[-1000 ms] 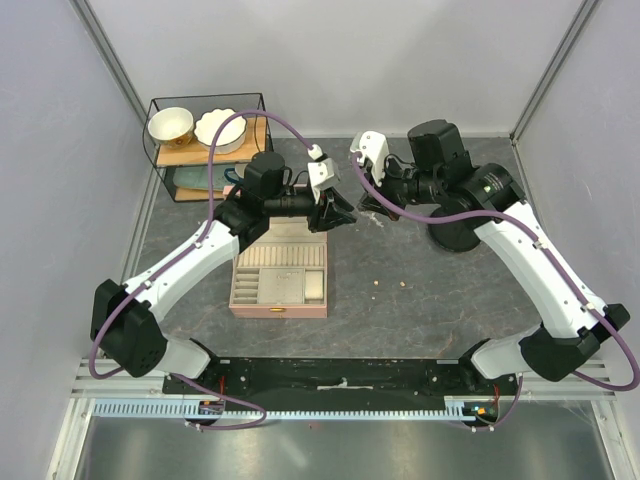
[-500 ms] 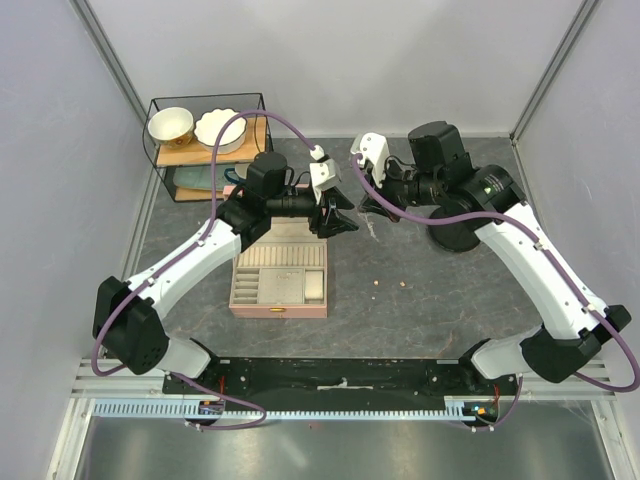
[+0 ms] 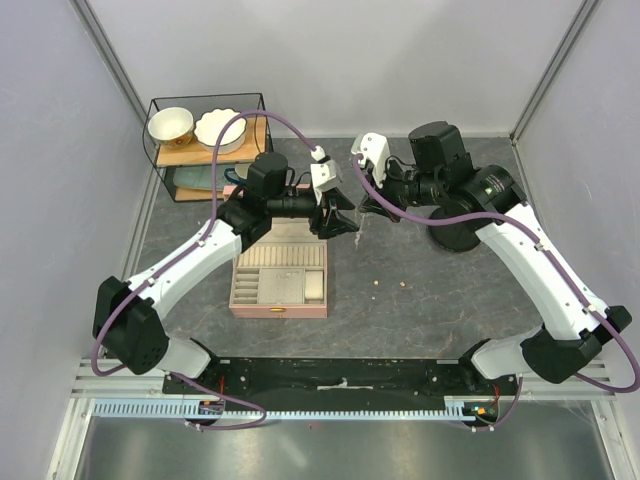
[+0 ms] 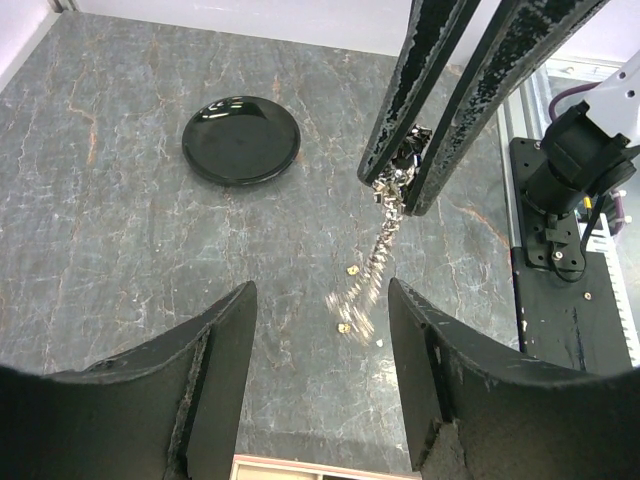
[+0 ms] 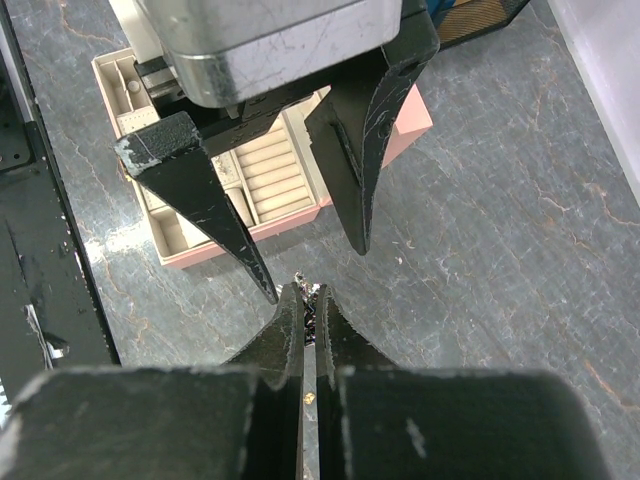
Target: Organize the mixed jewelry
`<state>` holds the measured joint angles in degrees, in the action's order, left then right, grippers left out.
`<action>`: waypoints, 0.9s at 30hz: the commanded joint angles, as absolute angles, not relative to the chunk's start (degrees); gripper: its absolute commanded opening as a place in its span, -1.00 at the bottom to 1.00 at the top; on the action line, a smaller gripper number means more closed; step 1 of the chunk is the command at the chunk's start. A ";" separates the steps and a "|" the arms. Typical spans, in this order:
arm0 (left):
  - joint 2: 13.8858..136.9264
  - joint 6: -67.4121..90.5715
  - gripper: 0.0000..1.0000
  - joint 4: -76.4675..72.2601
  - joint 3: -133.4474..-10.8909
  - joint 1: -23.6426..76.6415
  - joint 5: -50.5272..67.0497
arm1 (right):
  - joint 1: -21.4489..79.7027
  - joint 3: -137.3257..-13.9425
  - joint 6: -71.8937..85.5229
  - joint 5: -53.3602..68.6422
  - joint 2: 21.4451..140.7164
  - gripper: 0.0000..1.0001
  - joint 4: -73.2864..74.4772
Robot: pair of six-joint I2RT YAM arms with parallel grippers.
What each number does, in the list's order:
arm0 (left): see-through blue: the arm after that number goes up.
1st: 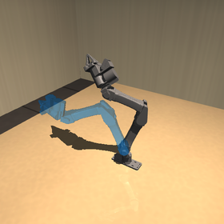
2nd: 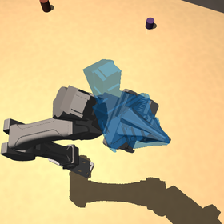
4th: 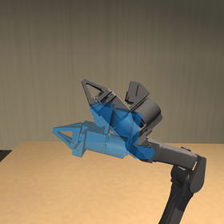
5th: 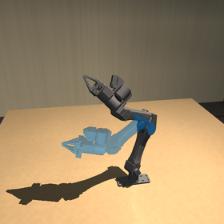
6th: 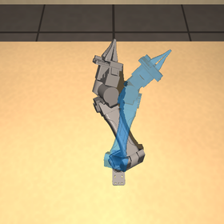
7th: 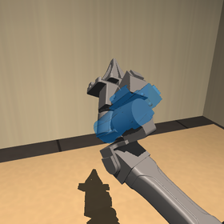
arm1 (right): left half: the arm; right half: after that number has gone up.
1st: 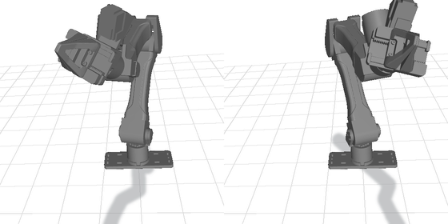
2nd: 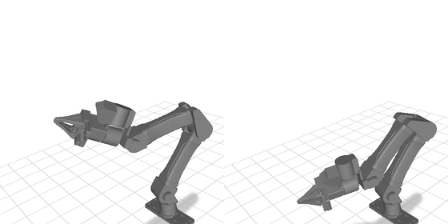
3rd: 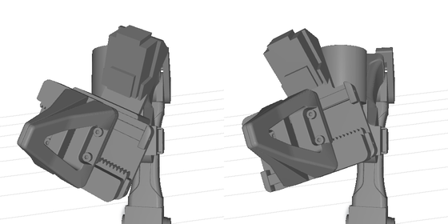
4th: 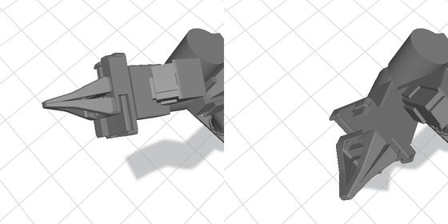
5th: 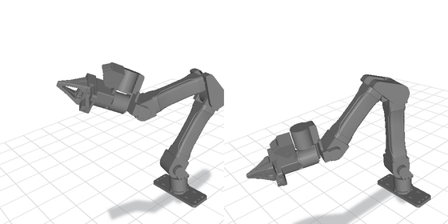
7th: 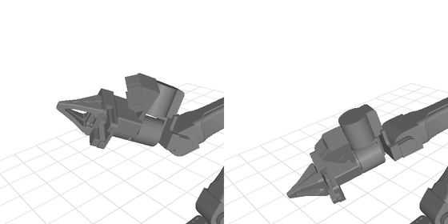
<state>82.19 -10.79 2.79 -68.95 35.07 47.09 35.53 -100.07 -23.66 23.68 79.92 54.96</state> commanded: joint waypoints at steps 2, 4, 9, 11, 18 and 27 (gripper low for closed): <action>82.35 -10.64 0.25 0.18 -70.93 35.51 46.85 | 35.86 -100.11 -23.55 24.26 78.22 -1.00 53.79; 82.53 -10.64 0.25 0.26 -71.19 35.51 46.58 | 35.86 -100.02 -23.55 24.34 78.14 -1.00 53.88; 82.97 -10.11 0.25 0.26 -71.81 35.51 46.14 | 35.86 -99.76 -23.55 24.34 78.05 -1.00 53.88; 83.14 -9.76 0.25 0.26 -71.98 35.51 45.80 | 35.86 -99.67 -23.55 24.26 77.96 -1.00 53.88; 83.32 -9.32 0.24 -1.84 -71.89 35.68 43.24 | 35.86 -99.67 -23.38 24.61 77.78 -1.00 53.79; 84.20 -7.82 0.20 -2.55 -72.69 36.65 43.42 | 35.95 -99.84 -23.20 24.87 77.87 -1.00 53.70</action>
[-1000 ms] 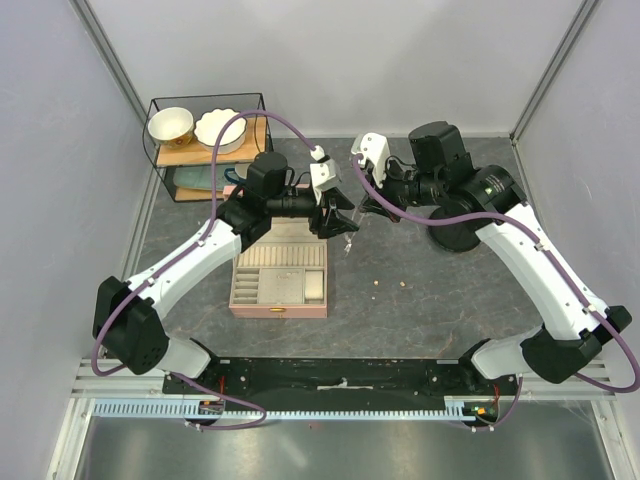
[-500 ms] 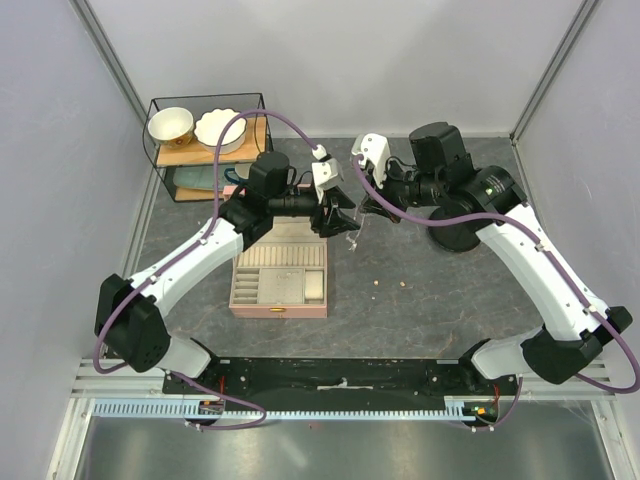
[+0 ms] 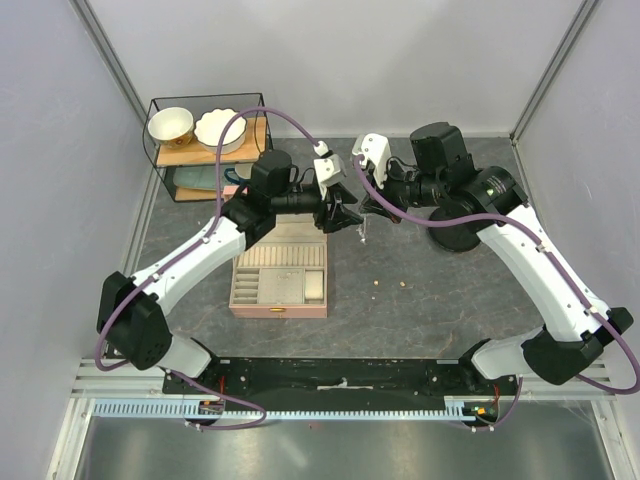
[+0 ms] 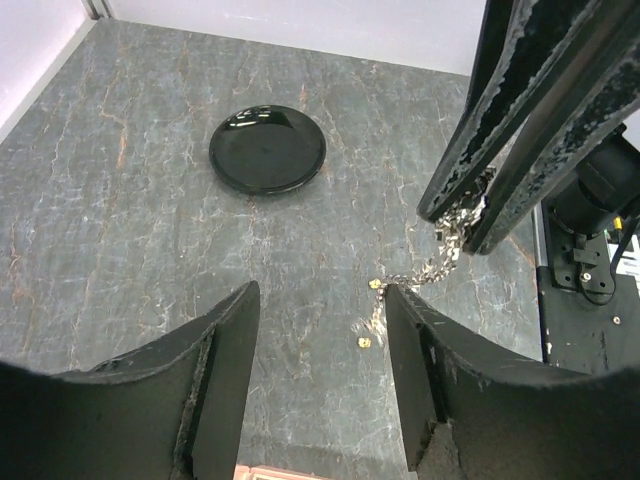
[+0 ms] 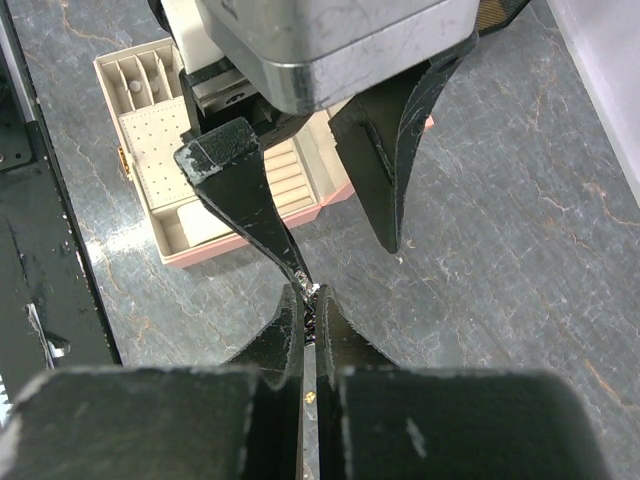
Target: Organize the mixed jewelry
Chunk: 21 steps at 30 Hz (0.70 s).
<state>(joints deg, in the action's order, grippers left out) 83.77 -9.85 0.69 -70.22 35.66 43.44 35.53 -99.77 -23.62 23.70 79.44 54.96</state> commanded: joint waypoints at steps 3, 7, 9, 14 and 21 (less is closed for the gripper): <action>84.37 -7.65 0.19 -2.64 -72.51 37.35 43.51 | 35.86 -99.76 -23.20 24.79 77.96 -1.00 53.79; 84.29 -7.91 0.15 -2.64 -72.33 37.79 42.45 | 35.86 -99.67 -23.20 24.70 77.70 -1.00 53.79; 84.29 -8.09 0.14 -2.46 -72.16 37.79 42.63 | 35.86 -99.67 -23.20 24.70 77.61 -1.00 53.70; 83.85 -8.26 0.11 -2.11 -71.55 37.79 44.47 | 35.77 -99.58 -23.38 24.26 77.52 -1.00 53.79; 82.79 -9.05 0.10 -2.29 -69.52 37.79 44.30 | 35.86 -99.67 -23.38 24.08 77.34 -1.00 53.70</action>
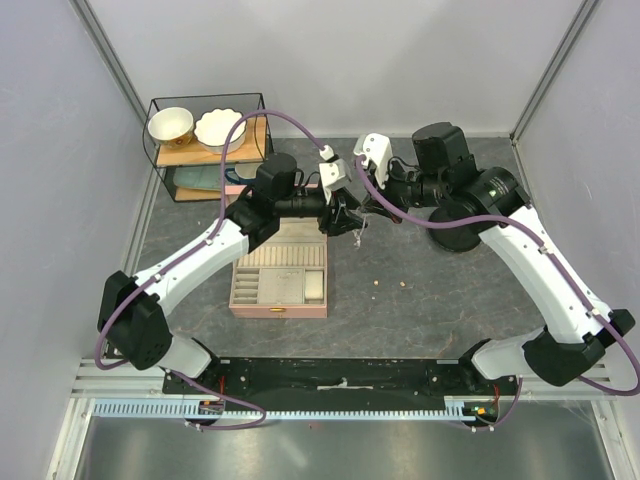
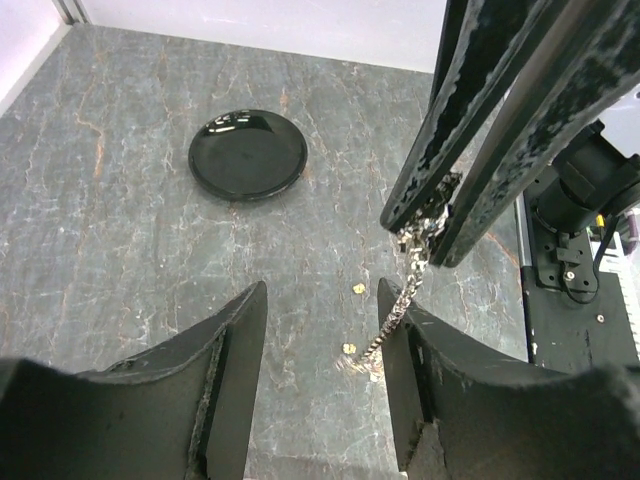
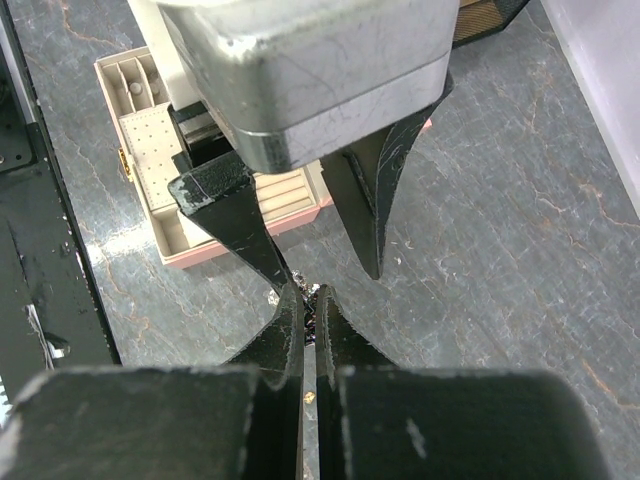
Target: Organize the mixed jewelry
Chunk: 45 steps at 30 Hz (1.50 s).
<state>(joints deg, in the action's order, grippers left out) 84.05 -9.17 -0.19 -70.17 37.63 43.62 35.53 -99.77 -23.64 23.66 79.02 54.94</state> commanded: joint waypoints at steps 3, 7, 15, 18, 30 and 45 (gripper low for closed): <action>83.23 -9.14 -0.04 -2.29 -69.78 37.71 44.21 | 35.86 -100.11 -23.29 24.17 77.61 -1.00 53.79; 83.50 -8.88 -0.21 -2.37 -69.96 37.79 44.74 | 35.86 -100.11 -23.20 24.08 77.34 -1.00 53.79; 83.85 -8.52 -0.49 -2.55 -69.96 37.97 45.53 | 35.86 -99.84 -23.29 23.73 77.17 -1.00 53.70; 83.50 -8.61 -0.65 -2.37 -69.61 37.97 45.70 | 35.86 -99.67 -23.38 23.12 76.99 -1.00 53.61; 78.84 -11.16 -0.92 1.13 -67.33 37.97 43.07 | 35.77 -97.91 -23.38 19.34 77.61 -1.00 52.12; 76.20 -16.60 -0.97 8.69 -67.59 37.88 34.90 | 35.95 -96.06 -23.38 19.34 81.21 -1.00 49.13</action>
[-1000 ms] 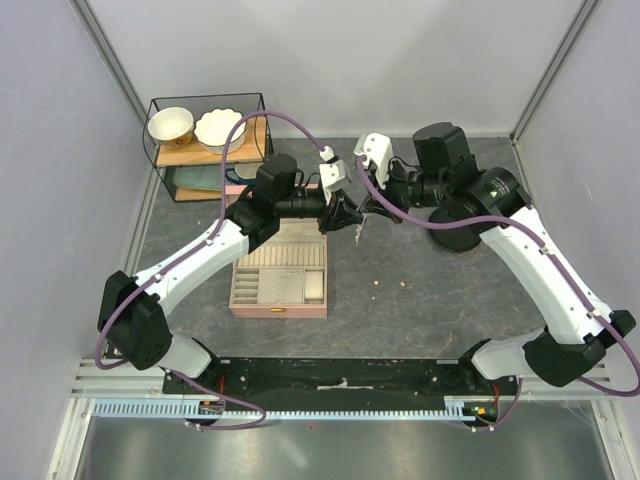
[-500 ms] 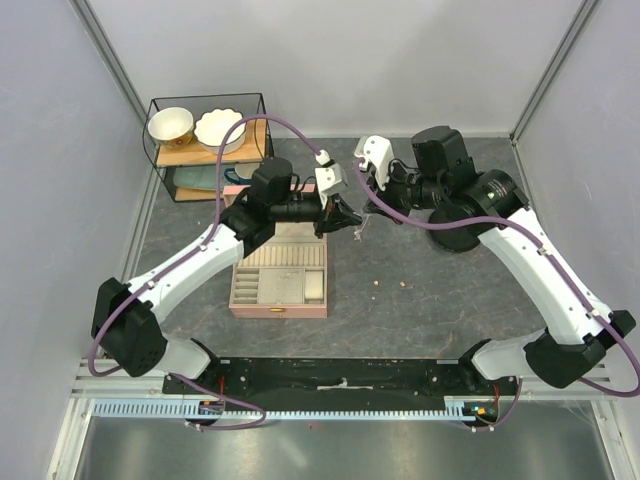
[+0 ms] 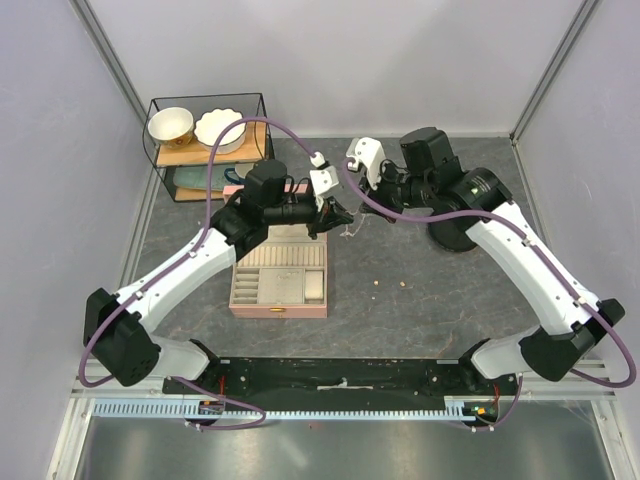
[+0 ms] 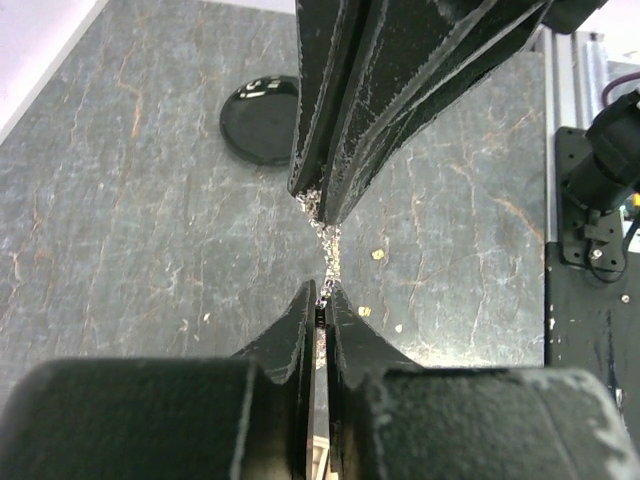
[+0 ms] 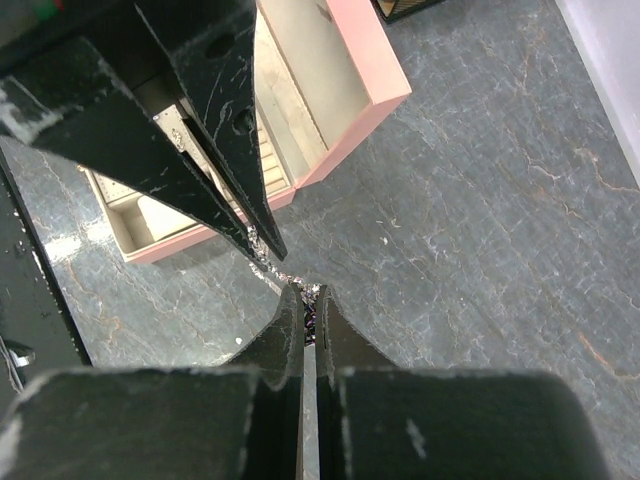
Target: Organize the mixed jewelry
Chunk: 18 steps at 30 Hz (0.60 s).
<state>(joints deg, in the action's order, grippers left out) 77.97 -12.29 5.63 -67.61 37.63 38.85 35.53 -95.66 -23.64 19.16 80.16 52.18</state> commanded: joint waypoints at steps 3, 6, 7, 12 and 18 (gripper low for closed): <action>75.67 -18.54 -0.97 10.80 -67.33 37.71 32.36 | 35.95 -96.33 -23.55 19.34 81.82 -1.00 48.61; 75.06 -19.68 -0.97 11.77 -67.06 37.71 29.81 | 35.95 -96.42 -23.55 19.42 82.09 -1.00 48.08; 74.88 -20.04 -0.97 12.30 -66.71 37.71 29.27 | 35.95 -96.42 -23.55 19.42 82.26 -1.00 48.08; 73.66 -21.44 -0.97 13.45 -66.45 37.27 25.94 | 36.03 -96.59 -23.47 19.86 83.14 -1.00 47.90; 72.95 -22.06 -0.97 14.06 -66.18 36.30 24.17 | 36.21 -96.42 -23.55 19.86 83.85 -1.00 47.64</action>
